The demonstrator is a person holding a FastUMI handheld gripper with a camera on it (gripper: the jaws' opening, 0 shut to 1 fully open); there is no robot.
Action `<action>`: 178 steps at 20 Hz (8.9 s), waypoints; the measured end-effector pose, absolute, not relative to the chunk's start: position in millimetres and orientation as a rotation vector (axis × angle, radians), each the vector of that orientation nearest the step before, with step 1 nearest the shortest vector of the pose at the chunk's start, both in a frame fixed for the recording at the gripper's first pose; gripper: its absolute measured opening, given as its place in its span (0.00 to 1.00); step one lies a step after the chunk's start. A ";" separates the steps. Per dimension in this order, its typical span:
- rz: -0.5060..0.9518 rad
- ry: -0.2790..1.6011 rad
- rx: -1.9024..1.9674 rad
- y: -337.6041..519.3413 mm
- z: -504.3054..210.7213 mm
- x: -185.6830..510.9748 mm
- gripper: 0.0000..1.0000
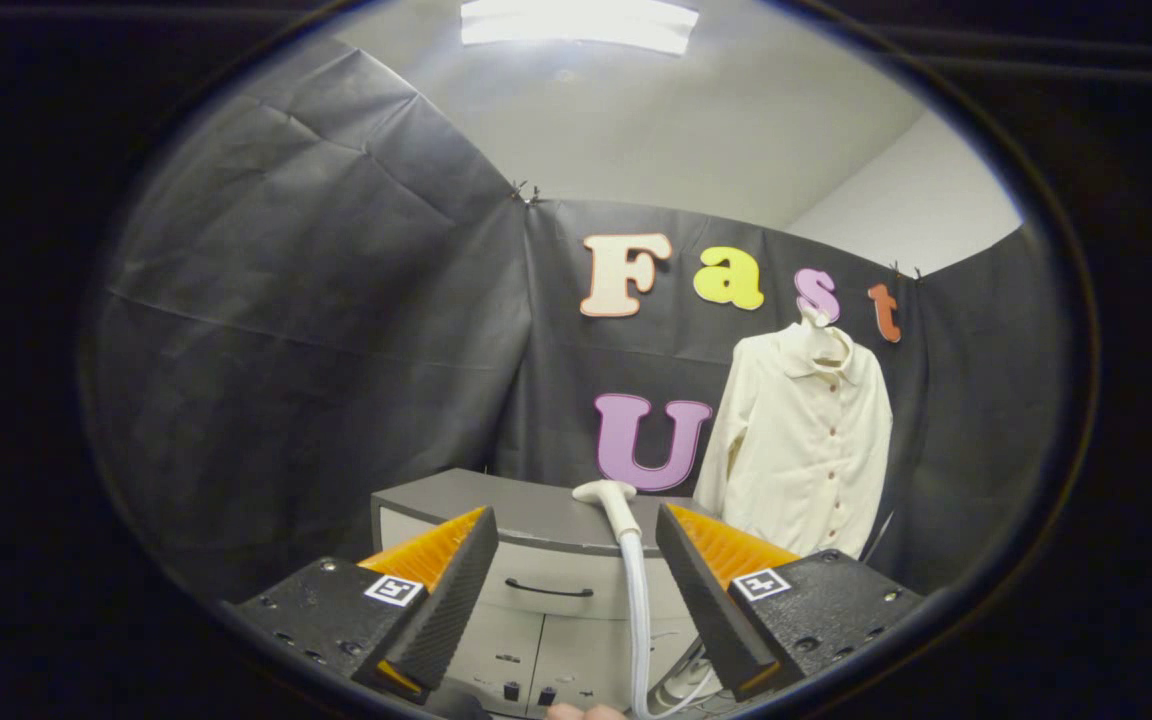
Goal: Iron the clothes twice with a garment steamer, once on the left side and once on the right side.
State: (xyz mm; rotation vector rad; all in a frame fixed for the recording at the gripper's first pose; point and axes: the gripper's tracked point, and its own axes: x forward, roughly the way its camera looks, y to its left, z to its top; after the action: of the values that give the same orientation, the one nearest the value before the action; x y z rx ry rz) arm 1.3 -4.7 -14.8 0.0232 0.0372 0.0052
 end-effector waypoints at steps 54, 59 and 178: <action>0.035 0.610 0.108 -39.4 -207.1 271.6 0.50; 0.002 0.510 0.039 -43.8 -198.1 272.6 0.39; -0.175 -0.069 0.488 -530.1 -108.5 252.6 0.33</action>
State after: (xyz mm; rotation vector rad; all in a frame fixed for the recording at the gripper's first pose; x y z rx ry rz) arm 252.6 -530.1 -108.5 0.4880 -0.0693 -0.1753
